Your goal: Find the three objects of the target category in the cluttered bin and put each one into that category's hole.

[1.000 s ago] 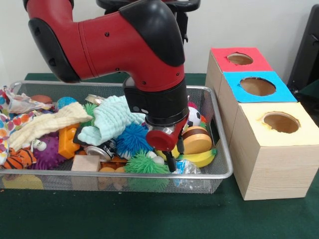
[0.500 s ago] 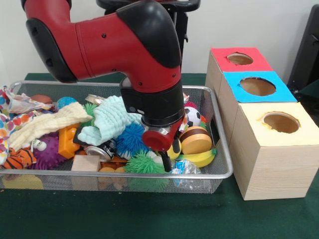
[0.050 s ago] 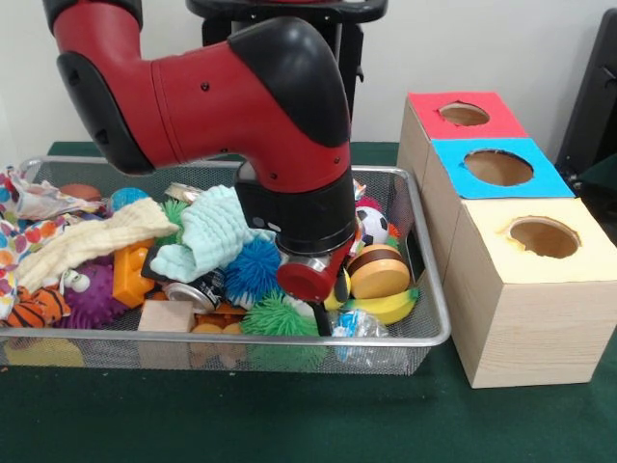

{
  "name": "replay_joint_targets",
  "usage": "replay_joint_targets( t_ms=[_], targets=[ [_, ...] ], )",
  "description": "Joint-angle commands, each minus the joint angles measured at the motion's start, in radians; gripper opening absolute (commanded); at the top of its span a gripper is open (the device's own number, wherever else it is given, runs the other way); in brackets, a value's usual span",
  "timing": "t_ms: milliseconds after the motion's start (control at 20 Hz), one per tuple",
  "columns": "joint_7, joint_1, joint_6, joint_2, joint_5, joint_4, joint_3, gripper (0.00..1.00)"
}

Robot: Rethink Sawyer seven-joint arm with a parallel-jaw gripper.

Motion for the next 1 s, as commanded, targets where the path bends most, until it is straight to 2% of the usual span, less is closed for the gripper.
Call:
replay_joint_targets(
  t_ms=[50,500,750,1000],
  targets=[
    [0.065,0.038,-0.068,0.071,-0.067,-0.063,-0.075,1.0],
    [0.078,0.065,-0.098,0.108,-0.05,-0.096,-0.094,1.0],
    [0.096,0.066,-0.134,0.119,-0.052,-0.09,-0.095,1.0],
    [0.071,0.048,-0.137,0.136,-0.045,-0.095,-0.083,1.0]
  ],
)
